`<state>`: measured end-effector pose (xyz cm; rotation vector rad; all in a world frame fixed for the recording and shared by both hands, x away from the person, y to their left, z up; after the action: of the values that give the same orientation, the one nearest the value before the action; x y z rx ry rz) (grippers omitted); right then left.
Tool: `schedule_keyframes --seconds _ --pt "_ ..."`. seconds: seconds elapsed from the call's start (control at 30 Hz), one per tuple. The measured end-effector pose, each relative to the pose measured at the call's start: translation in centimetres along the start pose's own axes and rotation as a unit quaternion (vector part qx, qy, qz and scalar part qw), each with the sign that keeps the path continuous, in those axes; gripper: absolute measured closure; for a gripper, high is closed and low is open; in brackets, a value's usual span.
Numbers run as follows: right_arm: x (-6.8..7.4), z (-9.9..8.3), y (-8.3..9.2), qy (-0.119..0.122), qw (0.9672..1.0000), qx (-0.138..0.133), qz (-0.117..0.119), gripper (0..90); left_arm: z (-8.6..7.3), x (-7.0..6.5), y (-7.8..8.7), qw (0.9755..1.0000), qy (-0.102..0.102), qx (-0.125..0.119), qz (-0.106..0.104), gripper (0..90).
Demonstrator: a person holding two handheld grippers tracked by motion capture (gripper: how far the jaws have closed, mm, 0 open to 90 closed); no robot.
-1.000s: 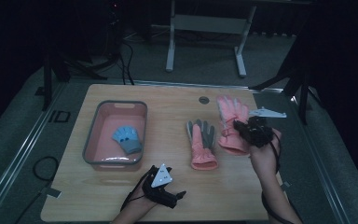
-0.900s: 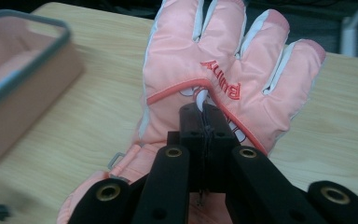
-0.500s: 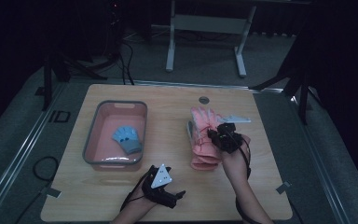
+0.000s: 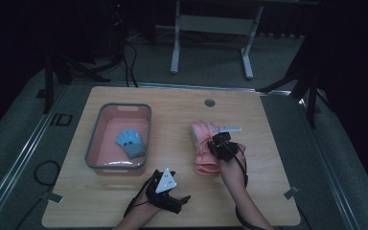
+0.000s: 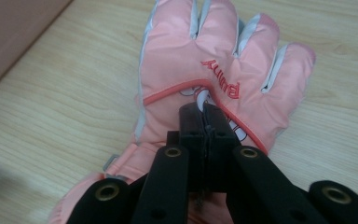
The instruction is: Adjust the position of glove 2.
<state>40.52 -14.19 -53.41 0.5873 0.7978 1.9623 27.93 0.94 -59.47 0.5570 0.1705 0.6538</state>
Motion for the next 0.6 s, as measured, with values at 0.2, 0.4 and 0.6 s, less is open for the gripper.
schedule_keyframes --seconds 0.2,0.4,0.6 --pt "0.4 -0.5 -1.1 0.009 0.9999 0.005 0.004 87.3 -0.1 0.1 0.0 1.0 0.0 0.003 0.001 3.3" --pt "0.2 -0.3 -0.7 0.019 0.9997 0.0 0.015 80.8 0.0 0.1 0.0 1.0 -0.005 -0.003 0.004 3.3" --pt "-0.5 0.1 0.2 0.022 0.999 -0.015 0.035 61.6 0.2 0.1 0.1 0.9999 0.012 -0.008 0.001 3.3"
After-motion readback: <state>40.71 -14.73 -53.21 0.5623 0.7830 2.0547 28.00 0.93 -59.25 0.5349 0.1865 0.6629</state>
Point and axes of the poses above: each handheld gripper's, and its own axes: y roughly backward along the jaws, z roughly out of its top, x roughly to its left, the point moved 7 cm from there along -y, roughly forward along the jaws, and after that the axes turned 4 degrees about z, right-handed, at the moved point
